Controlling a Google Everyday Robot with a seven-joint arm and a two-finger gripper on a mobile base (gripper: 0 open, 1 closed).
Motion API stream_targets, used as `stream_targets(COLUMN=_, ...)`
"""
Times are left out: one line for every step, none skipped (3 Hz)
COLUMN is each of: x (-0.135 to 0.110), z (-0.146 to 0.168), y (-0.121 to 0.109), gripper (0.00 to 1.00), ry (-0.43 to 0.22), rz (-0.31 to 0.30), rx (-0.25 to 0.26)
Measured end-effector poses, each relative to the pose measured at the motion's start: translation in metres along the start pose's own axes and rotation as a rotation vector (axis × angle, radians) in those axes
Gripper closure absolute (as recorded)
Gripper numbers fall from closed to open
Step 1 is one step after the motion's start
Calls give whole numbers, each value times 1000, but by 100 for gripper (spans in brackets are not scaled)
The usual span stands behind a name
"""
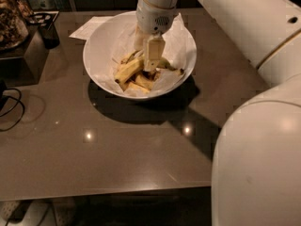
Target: Pick banana from white bowl
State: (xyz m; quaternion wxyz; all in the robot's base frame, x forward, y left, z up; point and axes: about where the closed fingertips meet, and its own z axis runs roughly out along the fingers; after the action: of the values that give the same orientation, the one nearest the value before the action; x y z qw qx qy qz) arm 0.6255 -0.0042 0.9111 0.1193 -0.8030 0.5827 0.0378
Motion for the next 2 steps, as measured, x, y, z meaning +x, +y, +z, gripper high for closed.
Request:
stream_targets(x=-2, z=9, y=-1, gripper=40, ry=-3, rz=0, rx=-16)
stream_targets(x=-1, z=17, y=-1, gripper=38, ry=-3, rz=3, rx=-34)
